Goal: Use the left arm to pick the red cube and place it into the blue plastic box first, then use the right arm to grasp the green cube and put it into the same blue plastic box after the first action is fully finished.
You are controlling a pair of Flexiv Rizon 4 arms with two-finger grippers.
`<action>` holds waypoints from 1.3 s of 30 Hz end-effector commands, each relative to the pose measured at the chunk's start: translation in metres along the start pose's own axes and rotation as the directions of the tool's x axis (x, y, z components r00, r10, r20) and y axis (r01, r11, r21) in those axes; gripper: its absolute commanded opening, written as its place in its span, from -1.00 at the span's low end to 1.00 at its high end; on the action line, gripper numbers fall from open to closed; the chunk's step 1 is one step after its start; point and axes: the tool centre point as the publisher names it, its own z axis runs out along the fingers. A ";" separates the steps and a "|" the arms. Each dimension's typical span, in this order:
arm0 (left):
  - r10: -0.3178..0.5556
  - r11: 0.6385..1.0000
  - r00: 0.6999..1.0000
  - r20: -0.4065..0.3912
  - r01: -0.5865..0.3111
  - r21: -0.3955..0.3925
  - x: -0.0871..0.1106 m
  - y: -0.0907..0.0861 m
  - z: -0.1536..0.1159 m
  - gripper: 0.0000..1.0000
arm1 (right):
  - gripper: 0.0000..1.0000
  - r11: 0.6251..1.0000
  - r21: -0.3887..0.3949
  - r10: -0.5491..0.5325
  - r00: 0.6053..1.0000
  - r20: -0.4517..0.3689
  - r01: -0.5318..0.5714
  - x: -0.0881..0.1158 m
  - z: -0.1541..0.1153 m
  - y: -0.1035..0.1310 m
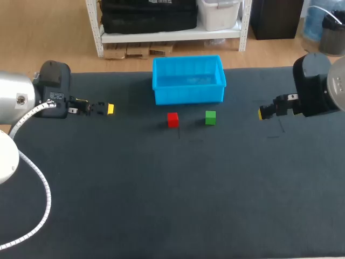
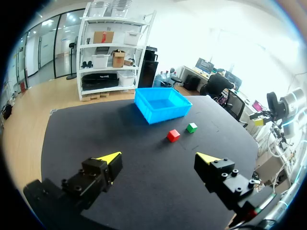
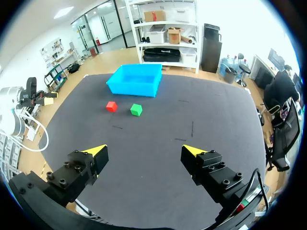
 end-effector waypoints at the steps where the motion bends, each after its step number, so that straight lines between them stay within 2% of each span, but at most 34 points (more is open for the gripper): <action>1: 0.001 1.000 1.000 0.007 -0.001 0.006 0.001 0.001 0.001 1.00 | 1.00 1.000 0.003 0.001 1.000 0.005 -0.001 0.002 0.000 0.000; 19: 0.001 1.000 1.000 0.007 -0.001 0.006 0.001 0.001 0.001 1.00 | 1.00 1.000 0.003 0.001 1.000 0.005 -0.001 0.002 0.000 0.000; 21: 0.065 0.998 0.997 0.033 -0.065 -0.014 -0.002 -0.008 0.009 1.00 | 1.00 1.000 0.003 0.001 1.000 0.005 -0.001 0.002 0.000 0.000; 25: 0.115 0.992 0.993 0.031 -0.113 -0.054 -0.011 -0.028 0.022 1.00 | 1.00 1.000 0.003 0.001 1.000 0.005 -0.001 0.002 0.000 0.000; 27: 0.107 0.991 0.994 0.000 -0.106 -0.083 -0.016 -0.034 0.030 1.00 | 1.00 1.000 0.003 0.001 1.000 0.005 -0.001 0.002 0.000 0.000; 32: 0.148 0.978 0.986 -0.075 -0.157 -0.135 -0.028 -0.050 0.043 1.00 | 1.00 1.000 0.003 0.001 1.000 0.005 -0.001 0.002 0.000 0.000; 38: 0.062 0.965 0.970 -0.236 -0.119 -0.232 -0.039 -0.055 0.052 1.00 | 1.00 1.000 0.003 0.001 1.000 0.005 -0.001 0.002 0.000 0.000; 39: 0.072 0.959 0.969 -0.237 -0.133 -0.250 -0.040 -0.056 0.053 1.00 | 1.00 1.000 0.003 0.001 1.000 0.005 -0.001 0.002 0.000 0.000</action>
